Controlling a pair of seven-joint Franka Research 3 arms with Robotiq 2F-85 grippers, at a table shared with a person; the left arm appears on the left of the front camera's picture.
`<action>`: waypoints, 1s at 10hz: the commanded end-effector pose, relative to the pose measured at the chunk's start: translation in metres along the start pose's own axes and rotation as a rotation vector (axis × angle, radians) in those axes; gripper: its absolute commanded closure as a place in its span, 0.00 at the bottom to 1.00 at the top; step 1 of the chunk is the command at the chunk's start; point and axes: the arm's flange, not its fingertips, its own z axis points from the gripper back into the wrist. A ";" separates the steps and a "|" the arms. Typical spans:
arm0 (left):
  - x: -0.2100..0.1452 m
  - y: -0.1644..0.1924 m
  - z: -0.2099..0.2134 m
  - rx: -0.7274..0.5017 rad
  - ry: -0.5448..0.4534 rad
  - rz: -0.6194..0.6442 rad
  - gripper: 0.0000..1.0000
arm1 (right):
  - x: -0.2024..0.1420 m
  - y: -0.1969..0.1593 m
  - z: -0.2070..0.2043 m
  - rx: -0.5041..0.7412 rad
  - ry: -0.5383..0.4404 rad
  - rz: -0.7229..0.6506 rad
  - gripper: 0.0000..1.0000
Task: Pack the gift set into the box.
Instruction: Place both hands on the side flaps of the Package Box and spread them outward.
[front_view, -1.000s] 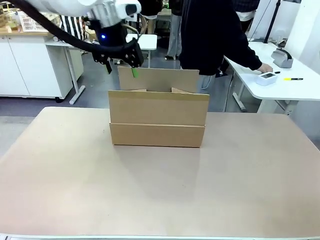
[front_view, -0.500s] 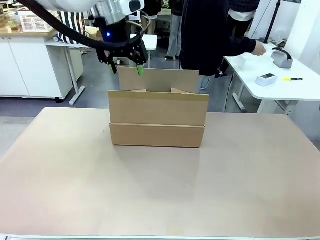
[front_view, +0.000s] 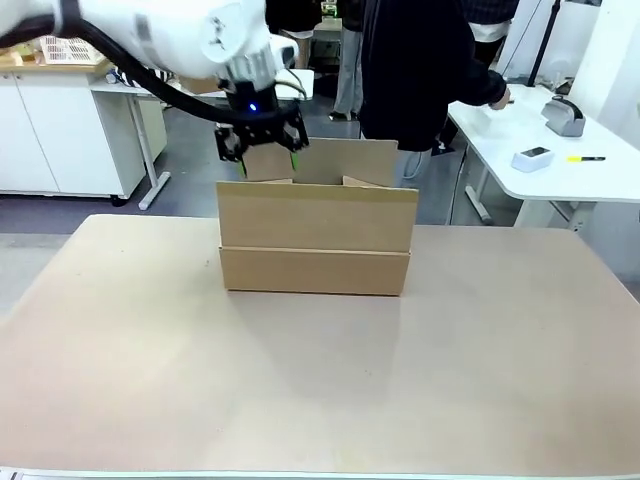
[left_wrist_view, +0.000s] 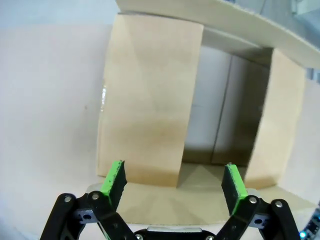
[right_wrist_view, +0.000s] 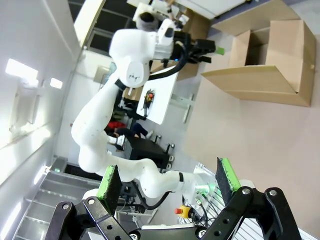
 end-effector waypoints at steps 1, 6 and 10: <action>0.027 -0.023 -0.016 0.067 0.091 -0.064 0.00 | 0.004 0.003 -0.002 0.024 -0.004 0.027 0.00; 0.024 -0.048 -0.068 0.171 0.175 -0.172 0.00 | 0.004 0.003 -0.002 0.024 -0.004 0.027 0.00; 0.018 -0.046 -0.087 0.187 0.216 -0.162 0.00 | 0.004 0.003 -0.002 0.024 -0.004 0.027 0.00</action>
